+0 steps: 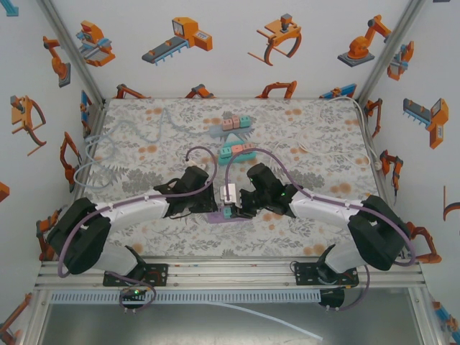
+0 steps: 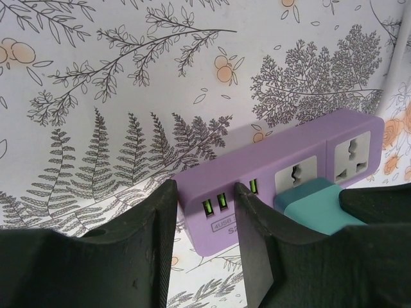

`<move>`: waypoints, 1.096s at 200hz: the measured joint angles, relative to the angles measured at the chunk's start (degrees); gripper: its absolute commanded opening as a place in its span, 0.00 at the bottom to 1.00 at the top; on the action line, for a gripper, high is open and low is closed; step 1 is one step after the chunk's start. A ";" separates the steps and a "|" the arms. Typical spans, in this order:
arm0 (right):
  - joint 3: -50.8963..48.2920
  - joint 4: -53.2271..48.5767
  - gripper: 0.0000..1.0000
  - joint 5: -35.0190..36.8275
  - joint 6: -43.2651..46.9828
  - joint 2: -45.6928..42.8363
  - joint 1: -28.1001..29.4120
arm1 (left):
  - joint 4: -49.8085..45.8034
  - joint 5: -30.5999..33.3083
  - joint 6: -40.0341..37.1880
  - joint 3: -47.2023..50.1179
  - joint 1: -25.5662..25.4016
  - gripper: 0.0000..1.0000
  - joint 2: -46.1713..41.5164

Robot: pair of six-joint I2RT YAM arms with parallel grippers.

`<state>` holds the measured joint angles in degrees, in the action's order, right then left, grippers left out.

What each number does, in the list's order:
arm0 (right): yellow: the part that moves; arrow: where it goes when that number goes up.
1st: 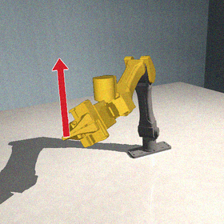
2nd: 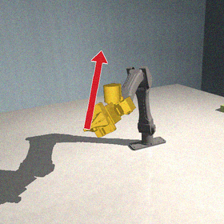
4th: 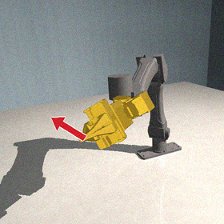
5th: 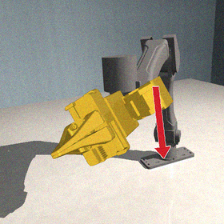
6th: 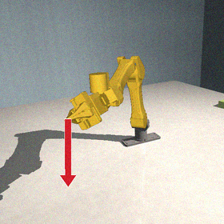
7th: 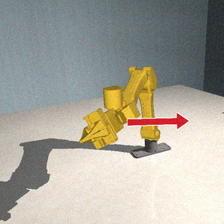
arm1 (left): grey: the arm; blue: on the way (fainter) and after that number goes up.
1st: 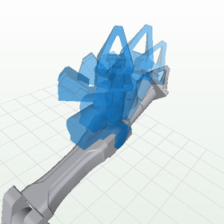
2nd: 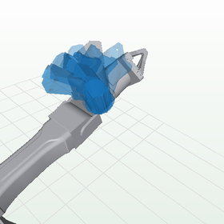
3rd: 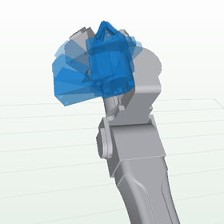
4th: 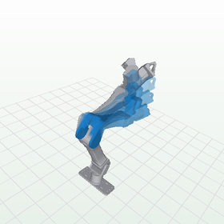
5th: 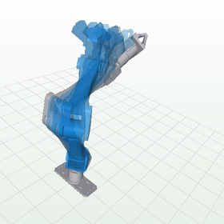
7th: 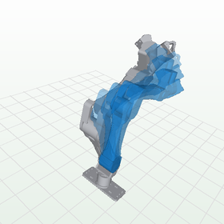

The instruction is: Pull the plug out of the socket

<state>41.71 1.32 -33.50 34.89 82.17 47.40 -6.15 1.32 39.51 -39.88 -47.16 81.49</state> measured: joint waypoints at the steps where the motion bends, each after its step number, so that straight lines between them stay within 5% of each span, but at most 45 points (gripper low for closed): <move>1: 0.00 0.00 0.25 0.00 0.00 0.00 0.00 | -0.11 -0.02 -0.04 -0.07 0.00 0.41 0.07; 219: -2.60 1.16 0.08 2.05 -4.57 -3.04 -0.13 | -12.63 10.73 -1.77 -11.10 -6.62 0.40 7.21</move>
<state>39.11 2.48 -31.44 30.33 79.13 47.27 -18.79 12.05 37.74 -50.98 -53.78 88.71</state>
